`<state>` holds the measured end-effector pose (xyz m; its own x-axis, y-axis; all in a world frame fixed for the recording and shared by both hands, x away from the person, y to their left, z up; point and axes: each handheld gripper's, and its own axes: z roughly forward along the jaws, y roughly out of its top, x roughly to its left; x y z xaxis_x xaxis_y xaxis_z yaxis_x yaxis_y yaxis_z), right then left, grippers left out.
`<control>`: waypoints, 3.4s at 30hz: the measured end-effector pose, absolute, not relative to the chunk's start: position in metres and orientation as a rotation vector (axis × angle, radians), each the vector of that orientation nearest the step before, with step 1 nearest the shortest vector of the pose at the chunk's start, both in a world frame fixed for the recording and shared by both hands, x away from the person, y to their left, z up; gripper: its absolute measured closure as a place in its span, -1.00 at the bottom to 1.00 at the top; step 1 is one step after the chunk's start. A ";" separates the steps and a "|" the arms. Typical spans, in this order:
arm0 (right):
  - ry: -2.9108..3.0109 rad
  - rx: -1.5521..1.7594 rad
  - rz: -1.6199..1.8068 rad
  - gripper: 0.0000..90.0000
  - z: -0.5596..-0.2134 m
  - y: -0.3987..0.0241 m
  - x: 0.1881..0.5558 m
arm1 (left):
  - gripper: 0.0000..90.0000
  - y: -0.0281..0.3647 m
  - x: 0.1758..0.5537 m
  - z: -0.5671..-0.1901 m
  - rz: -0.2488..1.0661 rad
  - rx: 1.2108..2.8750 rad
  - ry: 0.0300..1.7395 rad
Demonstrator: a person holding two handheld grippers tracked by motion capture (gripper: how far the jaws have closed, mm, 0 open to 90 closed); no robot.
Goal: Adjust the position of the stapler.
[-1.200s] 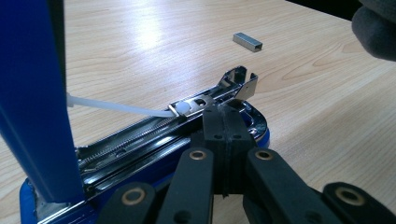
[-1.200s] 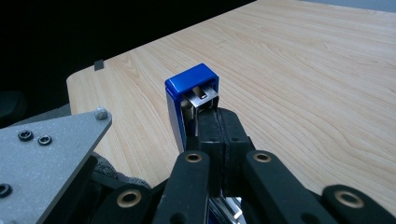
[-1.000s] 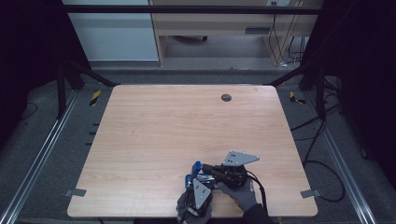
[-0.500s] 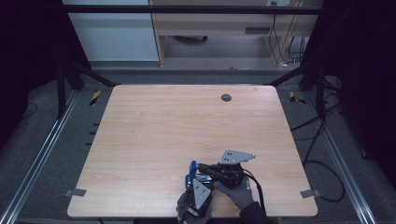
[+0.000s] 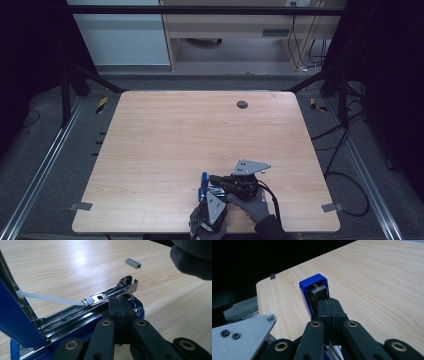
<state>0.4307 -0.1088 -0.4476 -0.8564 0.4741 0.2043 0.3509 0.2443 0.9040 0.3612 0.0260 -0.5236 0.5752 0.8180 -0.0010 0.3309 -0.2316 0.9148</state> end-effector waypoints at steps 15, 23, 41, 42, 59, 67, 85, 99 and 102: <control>2.419 0.779 1.711 0.99 -0.448 -0.103 0.437 | 1.00 0.025 0.360 -0.524 0.602 1.795 0.959; 2.432 0.778 1.712 0.99 -0.450 -0.102 0.439 | 1.00 0.025 0.360 -0.524 0.605 1.793 0.958; 2.472 0.761 1.710 0.99 -0.453 -0.094 0.442 | 1.00 0.025 0.359 -0.524 0.609 1.796 0.956; 2.475 0.758 1.708 0.99 -0.453 -0.093 0.442 | 1.00 0.025 0.359 -0.524 0.609 1.796 0.956; 2.503 0.774 1.718 0.99 -0.453 -0.092 0.445 | 1.00 0.024 0.359 -0.525 0.610 1.794 0.956; 2.521 0.765 1.715 0.99 -0.454 -0.086 0.447 | 1.00 0.024 0.359 -0.525 0.611 1.795 0.954; 2.593 0.792 1.646 1.00 -0.459 -0.075 0.455 | 1.00 0.024 0.359 -0.525 0.609 1.795 0.954; 2.634 0.788 1.622 1.00 -0.462 -0.071 0.456 | 1.00 0.024 0.359 -0.525 0.611 1.793 0.954; 2.667 0.763 1.589 1.00 -0.465 -0.064 0.455 | 1.00 0.024 0.359 -0.525 0.612 1.794 0.953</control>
<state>0.4553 -0.0641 -0.4650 -0.8847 0.3702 0.2834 0.4254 0.3923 0.8155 0.3585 0.0239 -0.5250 0.5660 0.8243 -0.0114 0.3328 -0.2158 0.9180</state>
